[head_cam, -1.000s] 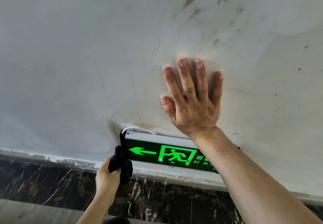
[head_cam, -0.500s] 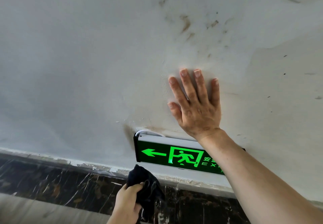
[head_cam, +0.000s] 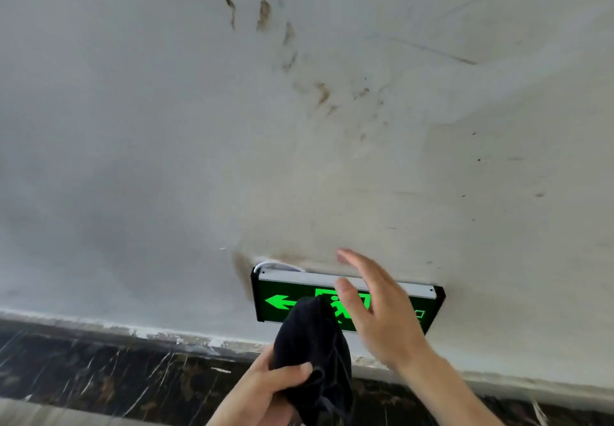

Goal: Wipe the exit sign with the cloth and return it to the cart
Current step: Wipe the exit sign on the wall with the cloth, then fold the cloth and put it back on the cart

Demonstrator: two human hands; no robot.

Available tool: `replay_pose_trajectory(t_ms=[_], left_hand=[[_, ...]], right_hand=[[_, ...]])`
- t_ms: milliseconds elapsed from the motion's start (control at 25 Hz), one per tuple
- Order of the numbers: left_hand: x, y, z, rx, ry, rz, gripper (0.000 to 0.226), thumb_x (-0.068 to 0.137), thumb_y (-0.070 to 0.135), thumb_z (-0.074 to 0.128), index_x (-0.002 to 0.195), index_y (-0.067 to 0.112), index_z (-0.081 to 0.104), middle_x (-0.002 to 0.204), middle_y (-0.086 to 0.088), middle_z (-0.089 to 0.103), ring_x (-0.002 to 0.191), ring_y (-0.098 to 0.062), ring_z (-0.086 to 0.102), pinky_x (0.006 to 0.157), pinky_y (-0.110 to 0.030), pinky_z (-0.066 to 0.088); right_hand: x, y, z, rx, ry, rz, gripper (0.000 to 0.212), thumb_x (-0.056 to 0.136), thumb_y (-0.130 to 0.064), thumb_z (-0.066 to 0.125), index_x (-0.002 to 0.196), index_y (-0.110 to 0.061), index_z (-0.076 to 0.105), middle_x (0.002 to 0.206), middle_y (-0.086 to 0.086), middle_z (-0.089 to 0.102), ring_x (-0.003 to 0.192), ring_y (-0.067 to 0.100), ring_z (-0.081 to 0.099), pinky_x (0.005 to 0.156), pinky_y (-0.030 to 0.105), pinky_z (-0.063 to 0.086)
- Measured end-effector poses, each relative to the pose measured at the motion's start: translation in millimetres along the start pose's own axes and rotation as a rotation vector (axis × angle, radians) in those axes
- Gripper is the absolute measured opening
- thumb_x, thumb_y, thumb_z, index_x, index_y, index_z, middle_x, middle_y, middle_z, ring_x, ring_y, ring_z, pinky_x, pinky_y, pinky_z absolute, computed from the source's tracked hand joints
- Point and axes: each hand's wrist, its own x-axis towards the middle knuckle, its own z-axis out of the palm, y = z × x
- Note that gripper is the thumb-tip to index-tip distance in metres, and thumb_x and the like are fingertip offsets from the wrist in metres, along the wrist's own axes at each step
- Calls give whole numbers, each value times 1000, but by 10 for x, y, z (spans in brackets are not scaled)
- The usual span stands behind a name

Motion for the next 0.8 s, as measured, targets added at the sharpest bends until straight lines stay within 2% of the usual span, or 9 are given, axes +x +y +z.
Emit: replay_pose_trajectory(t_ms=[80,160,280,360,480,560,680,760,800], left_hand=[[13,-16,51,89,-51,-49,68,74,-20,65,137,6,59,136,-29,58,126,-44,56,105,-51,43],[7,-15,123,189,-79,-62,71,75,-19,63,139,9,53,135,-23,61,126,-38,58,101,-43,50],[-109,109,355,213,-87,-148,68,76,-19,61,140,3,53,136,-27,59,127,-40,57,105,-45,49],[-283,227,565,172,-79,-228,66,75,-19,62,138,-1,56,135,-32,58,126,-44,56,108,-48,46],[-570,514,1017,134,-41,-281,59,73,-17,64,131,-5,62,132,-34,58,122,-47,58,101,-49,48],[-744,725,1360,119,52,-291,59,70,-20,68,128,-10,62,127,-36,61,115,-48,62,97,-49,48],[-1104,1055,1952,135,189,-269,56,70,-11,71,125,-13,61,115,-32,68,96,-39,72,79,-44,57],[-1363,1285,2382,111,210,-243,48,77,-4,67,125,-10,62,115,-32,68,97,-39,73,69,-40,62],[-1463,1391,2591,118,206,-237,46,81,-3,66,126,-7,62,118,-32,67,102,-41,71,70,-41,62]], right_hand=[[-143,60,-3,275,-129,304,31,92,-47,51,122,-52,48,129,-27,54,117,-12,47,90,12,42],[-195,90,-74,431,-283,512,32,90,-49,54,122,-52,50,123,-25,57,104,-15,54,77,10,44],[-263,-34,-293,425,-424,617,32,85,-50,62,116,-54,57,122,-17,59,105,-7,56,93,21,44],[-300,-252,-547,379,-458,671,32,77,-47,69,108,-54,63,119,-17,61,107,-2,57,94,25,46],[-264,-662,-1002,464,-380,797,24,75,-27,75,95,-40,74,103,-2,74,96,14,68,84,30,56],[-238,-953,-1291,518,-319,857,20,77,-14,75,90,-30,76,94,4,76,89,17,71,75,27,57],[-249,-1497,-1760,552,-183,884,19,78,-9,74,84,-27,75,86,1,76,84,15,70,72,24,53],[-252,-1859,-2080,560,-79,887,17,78,-11,74,82,-28,73,84,-2,76,83,13,69,76,26,52],[-243,-2026,-2224,570,-46,878,17,78,-11,74,82,-27,72,84,-3,75,82,12,68,76,26,51]])
